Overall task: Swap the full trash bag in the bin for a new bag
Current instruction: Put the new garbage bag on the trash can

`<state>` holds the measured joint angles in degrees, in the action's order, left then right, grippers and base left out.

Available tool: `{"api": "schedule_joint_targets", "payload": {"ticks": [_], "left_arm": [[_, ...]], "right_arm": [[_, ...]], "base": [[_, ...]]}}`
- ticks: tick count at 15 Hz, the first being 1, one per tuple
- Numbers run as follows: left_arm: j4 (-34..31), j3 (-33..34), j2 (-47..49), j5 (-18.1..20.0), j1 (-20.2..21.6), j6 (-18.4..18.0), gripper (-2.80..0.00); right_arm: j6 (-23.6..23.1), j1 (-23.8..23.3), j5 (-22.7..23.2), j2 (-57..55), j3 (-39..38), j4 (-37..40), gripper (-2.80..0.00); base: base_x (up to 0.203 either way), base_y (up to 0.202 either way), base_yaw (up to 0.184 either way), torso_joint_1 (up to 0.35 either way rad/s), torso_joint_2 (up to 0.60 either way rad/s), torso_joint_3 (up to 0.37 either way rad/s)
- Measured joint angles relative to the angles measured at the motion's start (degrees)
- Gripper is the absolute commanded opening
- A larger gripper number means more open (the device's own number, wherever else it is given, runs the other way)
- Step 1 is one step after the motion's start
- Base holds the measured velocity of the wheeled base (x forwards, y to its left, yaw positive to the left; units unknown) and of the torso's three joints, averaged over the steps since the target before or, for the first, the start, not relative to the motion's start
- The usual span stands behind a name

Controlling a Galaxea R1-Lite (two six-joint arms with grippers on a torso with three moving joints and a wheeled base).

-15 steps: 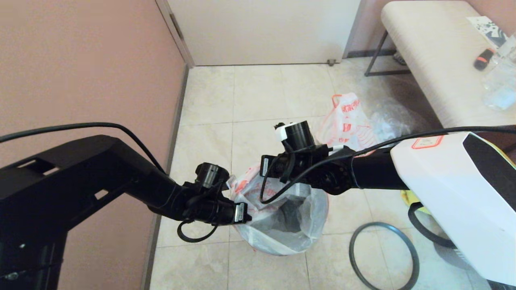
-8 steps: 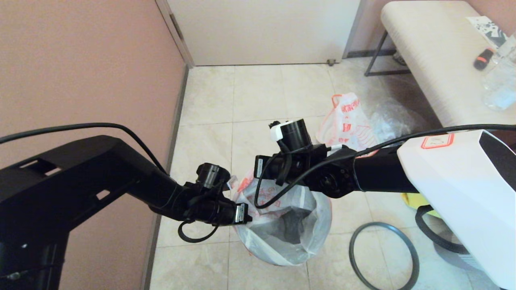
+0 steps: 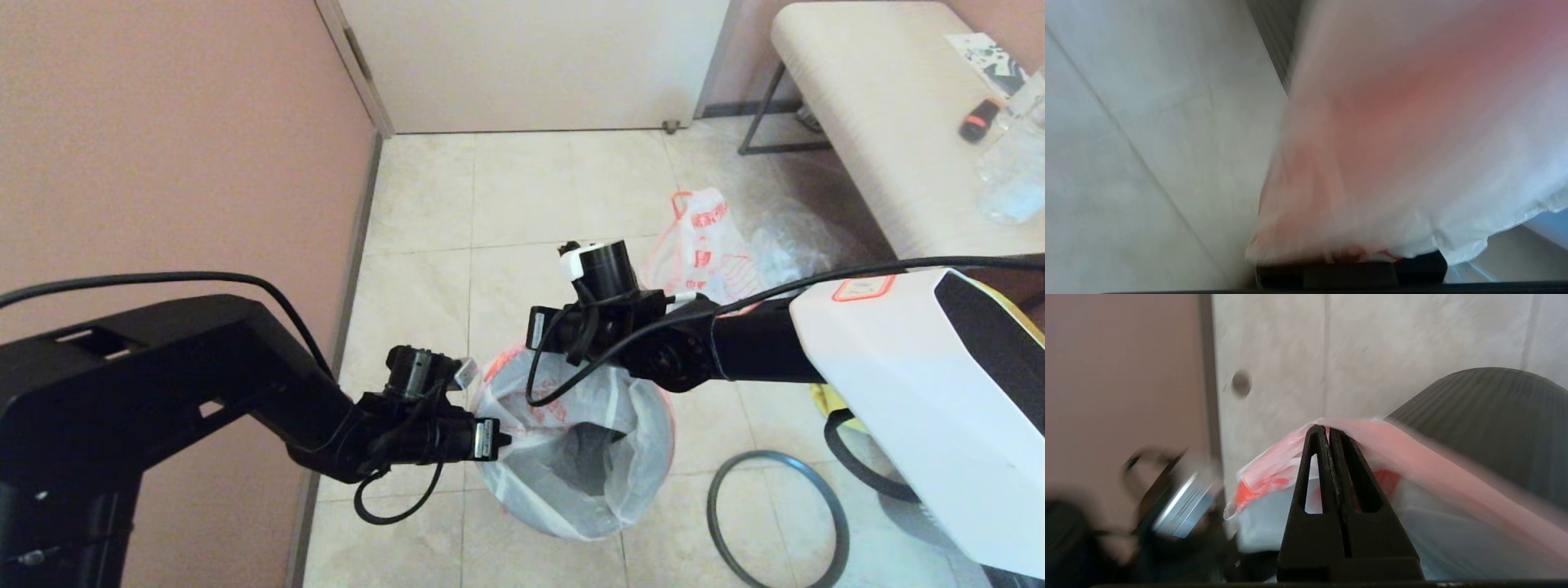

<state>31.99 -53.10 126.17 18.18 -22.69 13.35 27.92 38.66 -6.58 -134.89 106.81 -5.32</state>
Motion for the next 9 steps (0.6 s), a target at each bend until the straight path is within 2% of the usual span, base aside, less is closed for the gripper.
{"api": "schedule_joint_targets", "payload": {"ticks": [2, 6, 9], "left_arm": [[5.5, 1.8, 0.6, -0.1, 0.1, 0.0, -2.8], [5.9, 1.9, 0.9, 0.3, 0.6, 0.5, -2.8], [5.6, 0.9, 1.1, -1.1, 1.0, 1.4, -2.8]], "right_arm": [[0.0, -1.3, 0.0, -1.1, 0.8, 0.2, -2.8], [0.0, -4.2, -0.1, -1.2, 0.8, 1.2, -2.8], [0.9, -6.5, 0.0, 0.8, 0.3, 5.8, -2.8]], "base": [[0.0, 0.0, 0.0, 0.0, 0.0, 0.0], [0.0, 0.0, 0.0, 0.0, 0.0, 0.0], [0.0, 0.0, 0.0, 0.0, 0.0, 0.0]]}}
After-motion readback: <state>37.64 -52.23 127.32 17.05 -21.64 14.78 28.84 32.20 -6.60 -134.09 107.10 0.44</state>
